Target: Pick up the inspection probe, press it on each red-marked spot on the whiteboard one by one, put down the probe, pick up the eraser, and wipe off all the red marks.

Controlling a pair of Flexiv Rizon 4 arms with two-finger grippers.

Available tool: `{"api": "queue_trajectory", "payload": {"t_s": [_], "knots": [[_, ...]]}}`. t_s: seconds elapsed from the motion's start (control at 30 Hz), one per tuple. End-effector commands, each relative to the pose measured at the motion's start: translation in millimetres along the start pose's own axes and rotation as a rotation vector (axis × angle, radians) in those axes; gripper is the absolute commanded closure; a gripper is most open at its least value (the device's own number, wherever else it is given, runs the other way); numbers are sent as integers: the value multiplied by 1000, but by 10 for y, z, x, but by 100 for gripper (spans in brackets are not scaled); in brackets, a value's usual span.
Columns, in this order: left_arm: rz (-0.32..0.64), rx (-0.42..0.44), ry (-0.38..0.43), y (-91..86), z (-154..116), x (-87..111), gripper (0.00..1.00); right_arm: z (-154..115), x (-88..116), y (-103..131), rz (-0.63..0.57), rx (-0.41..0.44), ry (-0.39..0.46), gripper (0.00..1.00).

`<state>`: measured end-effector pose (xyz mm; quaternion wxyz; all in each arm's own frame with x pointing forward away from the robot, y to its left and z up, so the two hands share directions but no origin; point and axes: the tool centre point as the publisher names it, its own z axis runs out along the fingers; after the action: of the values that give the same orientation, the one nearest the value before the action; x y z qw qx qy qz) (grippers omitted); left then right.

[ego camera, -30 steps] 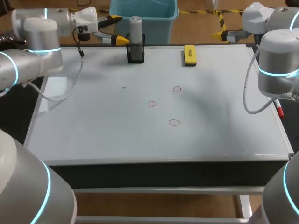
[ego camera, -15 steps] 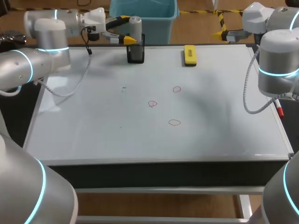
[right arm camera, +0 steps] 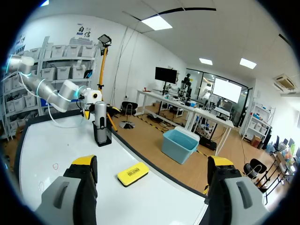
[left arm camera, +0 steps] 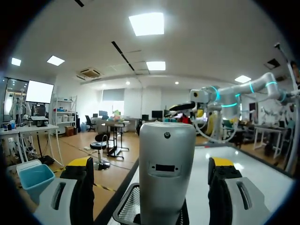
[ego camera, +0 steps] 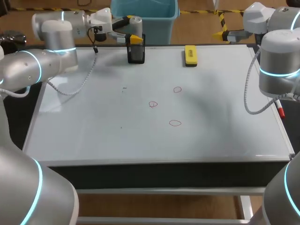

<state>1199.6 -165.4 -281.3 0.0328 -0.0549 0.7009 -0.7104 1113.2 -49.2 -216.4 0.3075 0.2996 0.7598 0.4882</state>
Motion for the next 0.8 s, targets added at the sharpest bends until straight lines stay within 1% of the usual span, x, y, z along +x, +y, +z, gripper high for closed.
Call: {"api": "queue_trajectory", "payload": {"t_s": [0.03, 0.23, 0.37, 0.53, 0.6, 0.63, 0.67, 0.7, 0.8], "knots": [[-1, 2, -4, 4, 66, -2, 0, 2, -5, 0, 0, 1, 1, 0], [-6, -5, -9, 1, 113, 13, 0, 2, -5, 0, 0, 1, 1, 0], [-8, -8, -12, 1, 102, -8, 0, 2, -5, 0, 0, 1, 1, 0], [-7, -13, -17, -20, 100, 14, 0, 2, -5, 0, 0, 1, 1, 0], [-7, -13, -19, -21, 99, 15, 49, 2, -5, 0, 0, 1, 1, 0], [-7, -13, -19, -21, 98, 16, 62, 2, -5, 0, 0, 1, 1, 0], [-8, -13, -19, -20, 96, 17, 78, 2, -5, 0, 0, 1, 1, 0], [-5, -14, -14, -20, 95, 17, 100, 2, -5, 0, 0, 1, 1, 0], [-1, -15, -5, -15, 99, 39, 100, 2, -5, 0, 0, 1, 1, 0]]}}
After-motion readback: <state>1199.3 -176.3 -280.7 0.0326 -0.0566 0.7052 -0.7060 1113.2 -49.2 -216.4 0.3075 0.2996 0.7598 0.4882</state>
